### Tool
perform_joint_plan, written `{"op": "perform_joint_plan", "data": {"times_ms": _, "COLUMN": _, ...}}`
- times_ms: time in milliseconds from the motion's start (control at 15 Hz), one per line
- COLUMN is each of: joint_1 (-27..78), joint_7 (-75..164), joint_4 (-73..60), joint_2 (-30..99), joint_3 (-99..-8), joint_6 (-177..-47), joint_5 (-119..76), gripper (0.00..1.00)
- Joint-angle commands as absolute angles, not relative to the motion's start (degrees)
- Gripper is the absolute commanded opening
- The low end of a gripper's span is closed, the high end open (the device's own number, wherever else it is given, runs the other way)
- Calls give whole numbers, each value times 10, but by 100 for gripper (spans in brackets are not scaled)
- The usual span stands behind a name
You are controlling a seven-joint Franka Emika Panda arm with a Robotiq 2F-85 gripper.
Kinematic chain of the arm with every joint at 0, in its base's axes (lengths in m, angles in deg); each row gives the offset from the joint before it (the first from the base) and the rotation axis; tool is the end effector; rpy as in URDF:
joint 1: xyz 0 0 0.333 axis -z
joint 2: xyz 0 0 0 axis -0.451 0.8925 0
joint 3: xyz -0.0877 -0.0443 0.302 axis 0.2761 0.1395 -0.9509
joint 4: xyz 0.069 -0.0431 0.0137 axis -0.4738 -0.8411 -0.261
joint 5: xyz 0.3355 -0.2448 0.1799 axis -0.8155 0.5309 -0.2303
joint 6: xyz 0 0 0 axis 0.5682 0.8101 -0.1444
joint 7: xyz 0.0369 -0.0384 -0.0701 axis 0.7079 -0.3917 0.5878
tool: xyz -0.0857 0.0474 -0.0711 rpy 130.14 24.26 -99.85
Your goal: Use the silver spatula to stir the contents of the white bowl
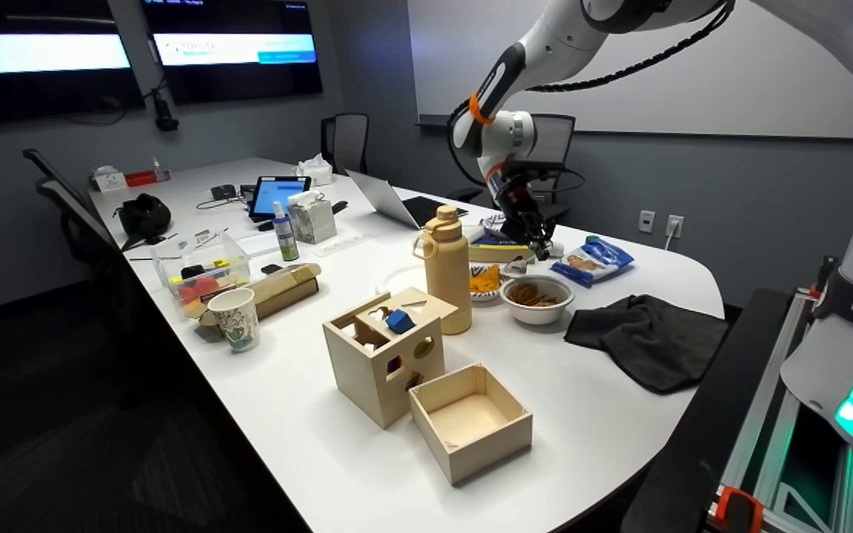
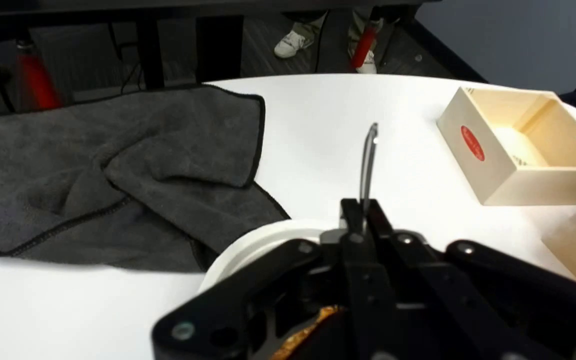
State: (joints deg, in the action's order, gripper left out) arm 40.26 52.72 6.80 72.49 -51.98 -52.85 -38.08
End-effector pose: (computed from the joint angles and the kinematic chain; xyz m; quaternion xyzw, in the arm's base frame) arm 0.6094 -0.1694 0.0658 -0.8614 0.1495 0.4562 0.1660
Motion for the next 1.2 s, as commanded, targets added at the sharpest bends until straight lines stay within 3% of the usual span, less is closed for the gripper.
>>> {"op": "perform_joint_plan", "data": {"times_ms": 0, "joint_1": 405, "joint_7": 542, "joint_4": 9, "joint_2": 681, "joint_3": -524, "joint_6": -595, "joint_5": -385, "gripper": 1}}
{"op": "perform_joint_plan", "data": {"times_ms": 1133, "joint_1": 404, "joint_7": 580, "joint_4": -32, "joint_2": 676, "joint_3": -561, "joint_6": -717, "joint_5": -390, "gripper": 1}}
